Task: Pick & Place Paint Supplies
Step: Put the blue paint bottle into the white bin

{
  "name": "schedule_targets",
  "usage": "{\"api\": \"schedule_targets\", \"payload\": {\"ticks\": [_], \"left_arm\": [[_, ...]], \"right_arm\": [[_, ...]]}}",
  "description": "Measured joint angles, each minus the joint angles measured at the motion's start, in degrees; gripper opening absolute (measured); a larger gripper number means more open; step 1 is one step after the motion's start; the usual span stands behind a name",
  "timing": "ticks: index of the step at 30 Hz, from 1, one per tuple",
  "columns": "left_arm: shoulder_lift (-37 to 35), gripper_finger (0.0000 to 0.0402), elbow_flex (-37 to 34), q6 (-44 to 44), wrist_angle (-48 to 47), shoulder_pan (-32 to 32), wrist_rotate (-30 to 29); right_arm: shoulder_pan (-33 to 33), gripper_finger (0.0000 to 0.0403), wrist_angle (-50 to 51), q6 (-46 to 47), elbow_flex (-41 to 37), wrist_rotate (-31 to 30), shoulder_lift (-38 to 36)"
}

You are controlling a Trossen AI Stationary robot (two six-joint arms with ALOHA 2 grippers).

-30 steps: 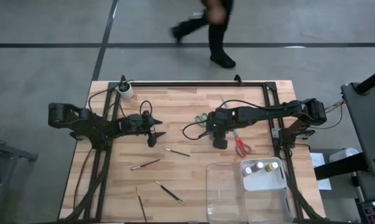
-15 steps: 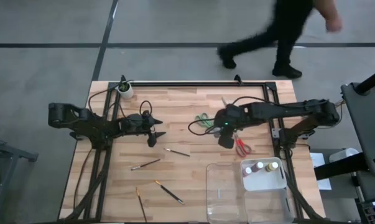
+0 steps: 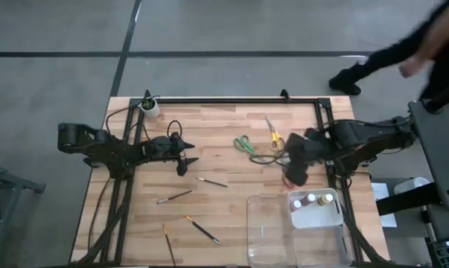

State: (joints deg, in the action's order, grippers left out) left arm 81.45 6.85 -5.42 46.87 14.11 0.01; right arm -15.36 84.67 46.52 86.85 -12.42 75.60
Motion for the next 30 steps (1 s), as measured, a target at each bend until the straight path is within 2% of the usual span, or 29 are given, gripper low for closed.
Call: {"api": "schedule_targets", "payload": {"ticks": [8,17,24,30], "left_arm": [[0.00,0.0303,0.00,1.16,0.76,0.00,0.00],[0.00,0.0303,0.00,1.15,0.85,0.00,0.00],[0.00,0.0303,0.00,1.38,0.86,0.00,-0.02],[0.00,0.0303,0.00,2.67,1.17,0.00,-0.04]], "right_arm": [[-13.45,0.0116,5.35,21.34,-0.90,-0.13,-0.82],[-29.27,0.0116,5.37,41.10,-1.92,-1.10,-0.25],[-35.62,0.0116,5.35,53.07,-6.79,-0.70,1.82],[-38.09,0.0116,2.95,60.22,-10.28,-2.23,4.26]]}}
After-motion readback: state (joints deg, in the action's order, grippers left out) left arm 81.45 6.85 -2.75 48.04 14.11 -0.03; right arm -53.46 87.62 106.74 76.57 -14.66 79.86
